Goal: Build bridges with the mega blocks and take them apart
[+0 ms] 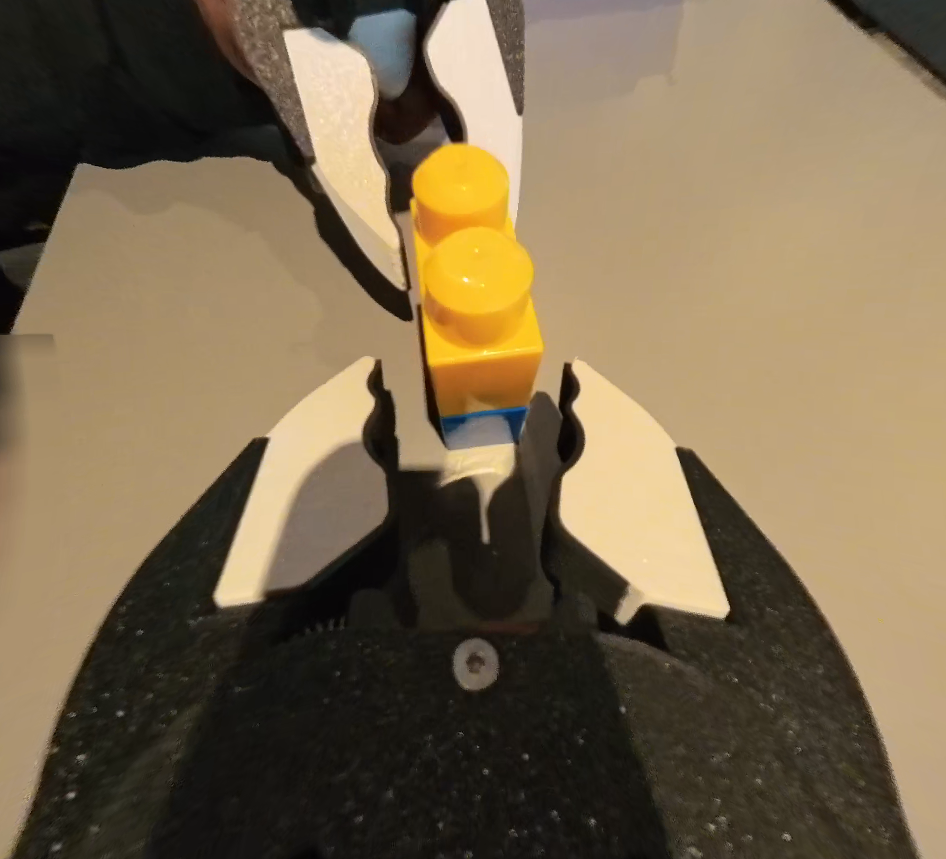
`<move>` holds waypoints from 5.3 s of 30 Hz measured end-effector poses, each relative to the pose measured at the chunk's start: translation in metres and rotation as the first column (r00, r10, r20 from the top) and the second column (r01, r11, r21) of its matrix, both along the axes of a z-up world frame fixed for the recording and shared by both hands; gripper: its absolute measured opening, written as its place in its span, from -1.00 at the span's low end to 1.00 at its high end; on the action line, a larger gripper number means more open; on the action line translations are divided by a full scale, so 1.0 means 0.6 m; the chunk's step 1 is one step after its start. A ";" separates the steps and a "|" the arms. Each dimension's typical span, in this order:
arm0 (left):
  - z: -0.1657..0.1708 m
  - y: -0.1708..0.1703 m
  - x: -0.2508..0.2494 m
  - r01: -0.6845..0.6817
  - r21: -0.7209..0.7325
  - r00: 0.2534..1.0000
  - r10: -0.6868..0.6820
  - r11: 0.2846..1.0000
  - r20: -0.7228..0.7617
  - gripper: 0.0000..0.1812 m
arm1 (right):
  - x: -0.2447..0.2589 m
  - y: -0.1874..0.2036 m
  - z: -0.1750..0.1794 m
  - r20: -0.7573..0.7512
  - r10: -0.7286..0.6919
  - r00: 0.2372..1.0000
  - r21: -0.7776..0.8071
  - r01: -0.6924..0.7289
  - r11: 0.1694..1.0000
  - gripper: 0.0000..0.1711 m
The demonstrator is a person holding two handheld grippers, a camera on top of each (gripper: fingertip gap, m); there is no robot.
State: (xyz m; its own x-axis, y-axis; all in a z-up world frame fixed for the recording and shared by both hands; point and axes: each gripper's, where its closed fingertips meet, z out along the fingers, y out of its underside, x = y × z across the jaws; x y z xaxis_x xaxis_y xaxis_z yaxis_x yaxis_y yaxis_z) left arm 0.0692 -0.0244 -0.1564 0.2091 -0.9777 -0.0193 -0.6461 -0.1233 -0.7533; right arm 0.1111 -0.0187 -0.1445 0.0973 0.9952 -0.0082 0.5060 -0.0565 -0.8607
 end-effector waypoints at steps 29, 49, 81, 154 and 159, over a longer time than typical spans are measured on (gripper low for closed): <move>0.033 -0.001 0.039 0.071 -0.004 0.967 -0.068 0.997 0.246 -0.61 | -0.005 -0.009 0.034 -0.105 0.039 0.994 0.001 -0.039 0.999 -0.57; 0.103 0.016 0.028 -0.008 0.012 0.879 0.001 1.000 0.476 -0.32 | 0.028 0.020 0.128 -0.227 -0.070 0.971 0.174 0.111 0.978 -0.58; 0.054 0.020 0.033 -0.038 -0.055 0.939 0.054 0.998 0.339 -0.47 | 0.536 0.270 0.043 0.172 -0.881 0.440 0.110 0.880 0.461 -0.58; -0.036 0.181 -0.101 -0.824 0.123 0.550 0.833 0.553 -0.060 -0.18 | -0.062 0.027 0.221 -0.639 -0.263 0.723 0.135 0.442 0.887 -0.29; -0.035 0.181 -0.102 -0.826 0.135 0.546 0.836 0.548 -0.055 -0.17 | -0.158 -0.090 0.284 -0.686 0.007 0.727 0.333 0.306 0.892 -0.33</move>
State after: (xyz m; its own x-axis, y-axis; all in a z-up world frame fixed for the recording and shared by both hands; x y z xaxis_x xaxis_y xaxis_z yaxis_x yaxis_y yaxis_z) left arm 0.0081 0.0844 -0.1773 0.9185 -0.3604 -0.1625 -0.3586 -0.5867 -0.7261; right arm 0.0164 -0.0728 0.0256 0.3704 0.8919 0.2594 -0.1782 0.3423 -0.9226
